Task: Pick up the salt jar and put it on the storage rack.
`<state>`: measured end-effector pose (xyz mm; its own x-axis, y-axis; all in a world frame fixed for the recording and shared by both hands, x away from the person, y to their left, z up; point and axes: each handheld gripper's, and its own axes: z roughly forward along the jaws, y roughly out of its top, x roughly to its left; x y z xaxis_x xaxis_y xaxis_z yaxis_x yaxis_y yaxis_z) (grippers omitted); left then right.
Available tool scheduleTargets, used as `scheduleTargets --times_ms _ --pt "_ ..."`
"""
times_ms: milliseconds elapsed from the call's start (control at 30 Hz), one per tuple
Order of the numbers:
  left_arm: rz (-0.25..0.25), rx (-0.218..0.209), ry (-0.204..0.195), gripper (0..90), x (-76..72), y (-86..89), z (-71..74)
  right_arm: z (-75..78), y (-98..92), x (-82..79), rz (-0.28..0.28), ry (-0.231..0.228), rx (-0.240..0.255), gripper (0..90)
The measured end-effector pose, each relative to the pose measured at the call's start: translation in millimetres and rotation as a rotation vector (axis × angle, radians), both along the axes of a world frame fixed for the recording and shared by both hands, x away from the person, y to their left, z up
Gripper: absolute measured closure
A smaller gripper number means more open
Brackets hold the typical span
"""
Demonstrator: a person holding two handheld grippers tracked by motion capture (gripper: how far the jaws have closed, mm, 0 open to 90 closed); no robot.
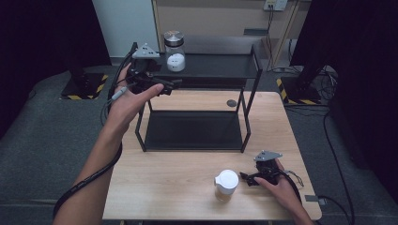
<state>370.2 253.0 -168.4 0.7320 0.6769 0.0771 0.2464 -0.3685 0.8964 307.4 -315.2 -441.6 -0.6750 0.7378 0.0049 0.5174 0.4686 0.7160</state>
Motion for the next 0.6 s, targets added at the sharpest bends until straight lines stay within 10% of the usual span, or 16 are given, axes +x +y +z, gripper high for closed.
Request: scheduleTargets --times_ms 367,600 --pt "-0.223 -0.01 -0.026 7.3 15.0 15.1 -26.4 0.0 0.0 0.0 0.0 0.0 0.0 1.4" --pt "-0.278 -0.005 -0.024 4.1 18.2 14.2 -46.7 0.0 0.0 0.0 0.0 0.0 0.0 1.4"
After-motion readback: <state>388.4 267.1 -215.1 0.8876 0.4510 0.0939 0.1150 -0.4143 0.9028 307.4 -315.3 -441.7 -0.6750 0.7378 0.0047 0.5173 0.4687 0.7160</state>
